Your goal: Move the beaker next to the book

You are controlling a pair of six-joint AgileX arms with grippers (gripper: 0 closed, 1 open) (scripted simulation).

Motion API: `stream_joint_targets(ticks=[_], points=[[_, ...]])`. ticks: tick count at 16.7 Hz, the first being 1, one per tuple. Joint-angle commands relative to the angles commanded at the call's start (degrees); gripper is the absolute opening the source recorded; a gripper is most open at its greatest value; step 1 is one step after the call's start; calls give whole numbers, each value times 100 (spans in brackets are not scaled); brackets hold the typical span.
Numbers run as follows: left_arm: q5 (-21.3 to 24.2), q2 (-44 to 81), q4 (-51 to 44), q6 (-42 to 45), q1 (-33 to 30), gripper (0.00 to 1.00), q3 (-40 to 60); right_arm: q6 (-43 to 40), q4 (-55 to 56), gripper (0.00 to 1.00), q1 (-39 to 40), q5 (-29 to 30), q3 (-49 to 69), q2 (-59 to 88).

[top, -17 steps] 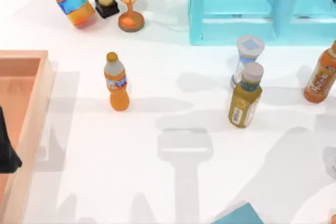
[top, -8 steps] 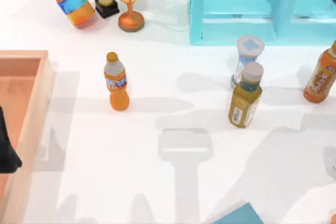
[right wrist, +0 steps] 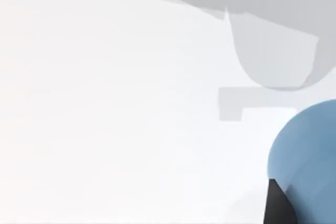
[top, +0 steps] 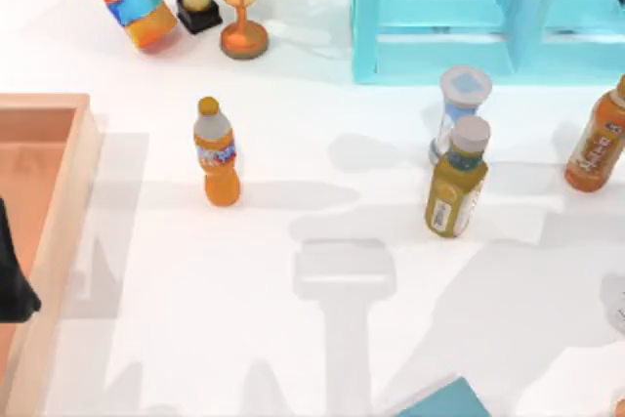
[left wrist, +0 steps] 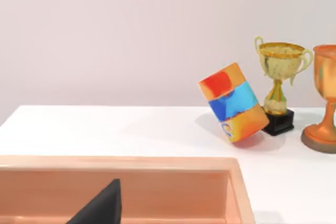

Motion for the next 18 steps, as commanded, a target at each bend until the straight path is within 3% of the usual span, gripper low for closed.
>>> stream_joint_targets(ticks=[4, 8, 12, 18], points=[[0, 0, 0, 0, 0, 100, 0, 562, -186, 0, 259, -79, 57, -49], [0, 0, 0, 0, 0, 100, 0, 2097, -619, 0, 944, -207, 192, -156], [0, 0, 0, 0, 0, 100, 0, 4493, -1107, 0, 1948, -304, 363, -275], [0, 0, 0, 0, 0, 100, 0, 8824, -1596, 0, 3820, -316, 586, -431]])
